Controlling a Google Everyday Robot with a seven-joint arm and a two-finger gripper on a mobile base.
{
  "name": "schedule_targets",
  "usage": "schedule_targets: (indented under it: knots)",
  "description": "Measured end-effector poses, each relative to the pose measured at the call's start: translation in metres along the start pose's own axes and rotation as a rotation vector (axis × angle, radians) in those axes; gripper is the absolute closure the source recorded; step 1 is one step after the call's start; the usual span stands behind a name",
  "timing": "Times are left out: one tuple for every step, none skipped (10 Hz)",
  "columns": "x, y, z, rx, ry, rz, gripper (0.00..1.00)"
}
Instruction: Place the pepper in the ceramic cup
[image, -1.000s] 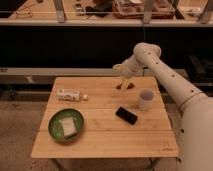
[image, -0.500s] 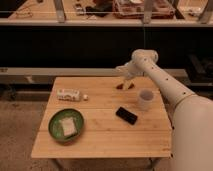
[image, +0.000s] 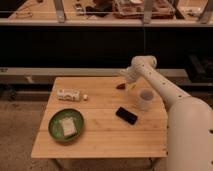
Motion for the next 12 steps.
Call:
schedule_targets:
  knots:
    - [0.005, 0.005, 0.007, -0.011, 0.005, 0.014, 0.2]
    - [0.01, 0.009, 0.015, -0.022, 0.01, 0.024, 0.2]
    - [0.013, 0.011, 0.02, -0.03, 0.015, 0.028, 0.2]
    - [0.016, 0.013, 0.025, -0.039, 0.021, 0.034, 0.2]
    - [0.017, 0.015, 0.031, -0.049, 0.025, 0.04, 0.2]
    - [0.018, 0.016, 0.036, -0.057, 0.027, 0.047, 0.2]
    - [0.02, 0.017, 0.041, -0.068, 0.027, 0.056, 0.2]
    - [0.021, 0.019, 0.046, -0.081, 0.027, 0.066, 0.2]
    - [0.024, 0.021, 0.05, -0.092, 0.027, 0.08, 0.2]
    - [0.027, 0.022, 0.053, -0.1, 0.028, 0.087, 0.2]
    - [0.03, 0.022, 0.055, -0.108, 0.029, 0.092, 0.2]
    - [0.032, 0.022, 0.057, -0.115, 0.027, 0.096, 0.21]
